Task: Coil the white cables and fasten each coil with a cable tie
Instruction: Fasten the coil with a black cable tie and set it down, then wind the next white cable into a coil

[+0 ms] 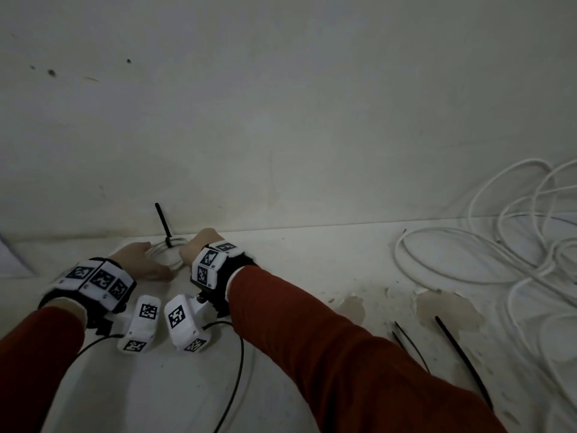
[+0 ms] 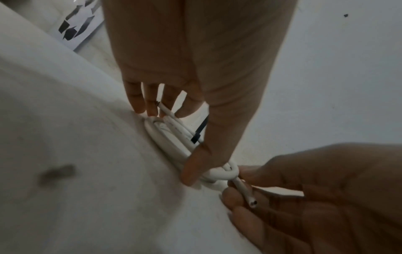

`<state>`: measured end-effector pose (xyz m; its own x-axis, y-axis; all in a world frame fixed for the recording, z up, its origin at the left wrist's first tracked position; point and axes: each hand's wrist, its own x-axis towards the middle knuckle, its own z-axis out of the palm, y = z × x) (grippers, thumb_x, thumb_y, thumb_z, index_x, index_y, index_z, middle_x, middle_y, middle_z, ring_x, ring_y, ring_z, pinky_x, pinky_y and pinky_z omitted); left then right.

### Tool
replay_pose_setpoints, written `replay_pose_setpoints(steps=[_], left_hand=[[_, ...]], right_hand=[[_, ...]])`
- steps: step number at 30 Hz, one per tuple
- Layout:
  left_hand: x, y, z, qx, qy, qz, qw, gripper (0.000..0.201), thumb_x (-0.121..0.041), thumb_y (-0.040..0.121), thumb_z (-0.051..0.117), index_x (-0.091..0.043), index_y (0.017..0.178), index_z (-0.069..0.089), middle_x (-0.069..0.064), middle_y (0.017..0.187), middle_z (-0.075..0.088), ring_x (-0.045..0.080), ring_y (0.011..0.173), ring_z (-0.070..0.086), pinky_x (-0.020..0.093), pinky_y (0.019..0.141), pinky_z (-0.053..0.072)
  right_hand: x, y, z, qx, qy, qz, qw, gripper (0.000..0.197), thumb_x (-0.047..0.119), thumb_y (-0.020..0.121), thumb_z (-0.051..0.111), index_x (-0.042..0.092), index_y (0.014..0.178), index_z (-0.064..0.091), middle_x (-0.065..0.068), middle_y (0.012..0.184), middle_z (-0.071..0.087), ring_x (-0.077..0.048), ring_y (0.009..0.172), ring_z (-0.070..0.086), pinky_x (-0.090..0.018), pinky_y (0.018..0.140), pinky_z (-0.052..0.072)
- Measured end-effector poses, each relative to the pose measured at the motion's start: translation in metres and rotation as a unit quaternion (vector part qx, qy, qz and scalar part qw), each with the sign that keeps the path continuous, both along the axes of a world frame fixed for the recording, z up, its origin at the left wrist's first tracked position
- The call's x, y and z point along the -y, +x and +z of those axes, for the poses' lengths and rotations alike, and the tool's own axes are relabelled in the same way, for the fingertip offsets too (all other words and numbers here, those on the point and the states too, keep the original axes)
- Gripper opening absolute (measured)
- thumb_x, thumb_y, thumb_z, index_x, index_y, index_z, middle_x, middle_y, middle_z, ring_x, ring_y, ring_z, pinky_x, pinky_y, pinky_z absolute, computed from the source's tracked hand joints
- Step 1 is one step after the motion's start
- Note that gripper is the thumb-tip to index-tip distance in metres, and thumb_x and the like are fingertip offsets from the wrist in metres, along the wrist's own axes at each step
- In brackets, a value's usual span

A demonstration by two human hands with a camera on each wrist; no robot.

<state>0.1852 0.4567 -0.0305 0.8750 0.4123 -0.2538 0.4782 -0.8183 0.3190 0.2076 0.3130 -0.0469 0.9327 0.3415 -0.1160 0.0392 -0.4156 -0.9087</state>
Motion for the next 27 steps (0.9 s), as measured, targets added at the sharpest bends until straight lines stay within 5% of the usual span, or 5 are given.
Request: replay_pose_setpoints(steps=[4, 11, 17, 21, 27], left_hand=[[0.001, 0.003, -0.005, 0.009, 0.037, 0.028, 0.999, 0.104, -0.036, 0.071, 0.080, 0.003, 0.146, 0.020, 0.021, 0.150, 0.029, 0.033, 0.134, 0.034, 0.036, 0.103, 0.034], [0.037, -0.011, 0.011, 0.044, 0.139, -0.018, 0.989, 0.090, -0.051, 0.069, 0.067, -0.006, 0.140, 0.035, 0.019, 0.145, 0.033, 0.032, 0.132, 0.036, 0.035, 0.101, 0.037], [0.105, -0.037, 0.037, 0.170, 0.110, -0.112, 0.973, 0.044, -0.034, 0.075, 0.066, -0.028, 0.118, 0.060, 0.004, 0.136, 0.049, 0.031, 0.125, 0.043, 0.048, 0.102, 0.038], [0.186, -0.071, 0.052, 0.250, 0.087, -0.150, 0.952, 0.033, -0.020, 0.082, 0.063, -0.022, 0.116, 0.062, 0.005, 0.135, 0.049, 0.031, 0.129, 0.035, 0.043, 0.100, 0.033], [0.283, -0.120, 0.058, 0.338, -0.027, -0.289, 0.895, 0.029, -0.007, 0.080, 0.063, -0.006, 0.109, 0.065, 0.013, 0.110, 0.060, 0.030, 0.102, 0.056, 0.027, 0.086, 0.035]], right_hand=[[-0.001, -0.001, 0.001, 0.030, -0.031, 0.022, 0.999, 0.038, 0.015, 0.091, 0.059, -0.002, 0.125, 0.055, -0.022, 0.130, 0.054, -0.036, 0.120, 0.052, -0.034, 0.086, 0.046], [0.031, -0.013, 0.024, -0.018, 0.026, 0.024, 0.999, 0.040, 0.015, 0.088, 0.059, -0.001, 0.126, 0.055, -0.020, 0.128, 0.056, -0.025, 0.095, 0.053, -0.041, 0.096, 0.049], [0.096, -0.040, 0.055, -0.058, 0.116, 0.003, 0.992, 0.032, 0.009, 0.091, 0.054, -0.001, 0.122, 0.057, -0.009, 0.091, 0.058, -0.017, 0.067, 0.057, -0.029, 0.060, 0.052], [0.156, -0.071, 0.076, -0.046, 0.145, -0.061, 0.986, 0.013, 0.005, 0.092, 0.056, 0.000, 0.081, 0.060, -0.010, 0.075, 0.060, -0.019, 0.054, 0.055, -0.032, 0.058, 0.053], [0.272, -0.129, 0.097, 0.030, 0.115, -0.107, 0.987, 0.010, 0.005, 0.092, 0.051, 0.006, 0.086, 0.058, -0.007, 0.076, 0.061, -0.018, 0.055, 0.056, -0.026, 0.049, 0.051]])
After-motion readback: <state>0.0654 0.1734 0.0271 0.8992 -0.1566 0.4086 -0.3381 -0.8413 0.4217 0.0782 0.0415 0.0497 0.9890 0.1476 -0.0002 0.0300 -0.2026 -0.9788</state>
